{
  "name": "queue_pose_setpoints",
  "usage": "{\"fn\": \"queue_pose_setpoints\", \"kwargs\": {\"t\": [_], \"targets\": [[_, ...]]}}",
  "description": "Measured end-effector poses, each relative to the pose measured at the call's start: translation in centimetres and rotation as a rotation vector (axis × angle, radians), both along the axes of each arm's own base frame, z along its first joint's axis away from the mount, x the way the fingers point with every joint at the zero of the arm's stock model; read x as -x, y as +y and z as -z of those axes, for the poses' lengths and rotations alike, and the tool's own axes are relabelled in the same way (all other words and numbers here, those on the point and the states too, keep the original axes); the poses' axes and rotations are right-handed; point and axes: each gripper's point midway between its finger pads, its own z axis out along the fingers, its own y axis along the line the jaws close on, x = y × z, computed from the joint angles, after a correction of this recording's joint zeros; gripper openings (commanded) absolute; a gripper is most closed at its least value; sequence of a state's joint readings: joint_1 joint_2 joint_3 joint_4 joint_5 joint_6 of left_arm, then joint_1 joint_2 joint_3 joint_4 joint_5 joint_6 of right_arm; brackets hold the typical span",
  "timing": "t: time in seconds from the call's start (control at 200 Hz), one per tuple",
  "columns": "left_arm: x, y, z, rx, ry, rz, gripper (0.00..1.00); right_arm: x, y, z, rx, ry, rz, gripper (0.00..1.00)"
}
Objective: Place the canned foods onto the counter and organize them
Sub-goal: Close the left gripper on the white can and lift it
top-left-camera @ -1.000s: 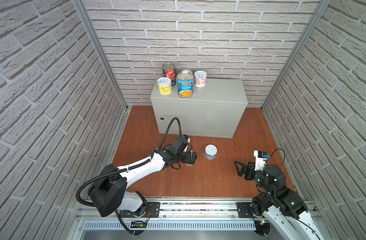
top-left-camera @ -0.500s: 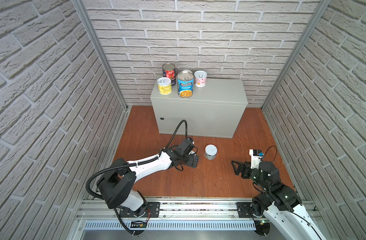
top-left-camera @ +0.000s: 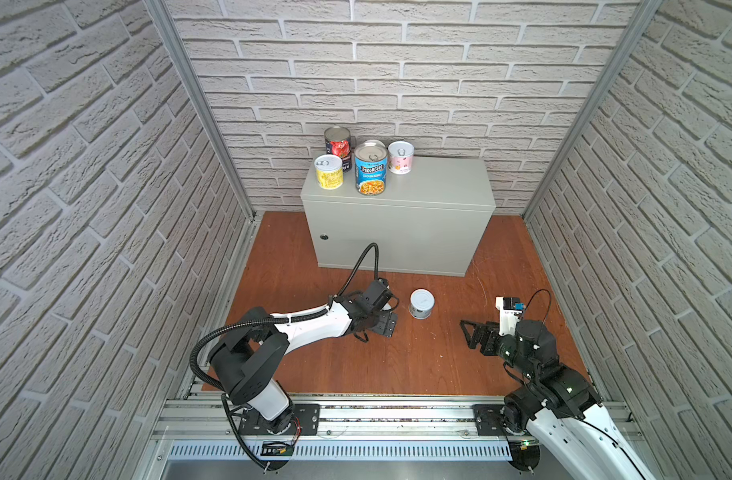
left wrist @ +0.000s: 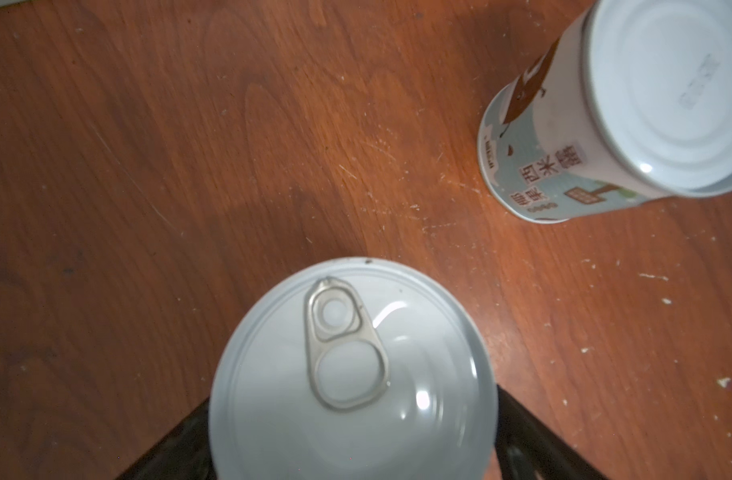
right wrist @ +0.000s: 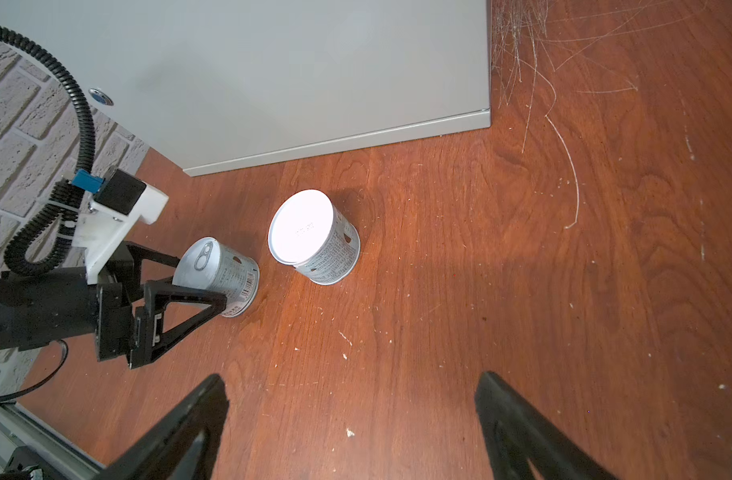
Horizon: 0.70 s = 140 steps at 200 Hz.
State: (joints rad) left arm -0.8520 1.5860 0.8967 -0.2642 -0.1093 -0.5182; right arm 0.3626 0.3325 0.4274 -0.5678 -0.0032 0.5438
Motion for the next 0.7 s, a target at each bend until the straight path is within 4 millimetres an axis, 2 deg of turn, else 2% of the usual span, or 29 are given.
{"fn": "queue_pose_setpoints", "kwargs": {"t": [0.11, 0.27, 0.7], "targets": [[-0.6, -0.5, -0.5, 0.007, -0.016, 0.002, 0.87, 0.0, 0.1, 0.0, -0.005, -0.002, -0.003, 0.94], [-1.2, -1.0, -0.6, -0.001, -0.029, 0.006, 0.67, 0.1, 0.2, 0.1, -0.009, 0.003, -0.01, 0.94], [-1.4, -1.2, -0.6, -0.004, -0.034, 0.018, 0.65, 0.2, 0.0, 0.3, -0.003, 0.0, 0.0, 0.94]]}}
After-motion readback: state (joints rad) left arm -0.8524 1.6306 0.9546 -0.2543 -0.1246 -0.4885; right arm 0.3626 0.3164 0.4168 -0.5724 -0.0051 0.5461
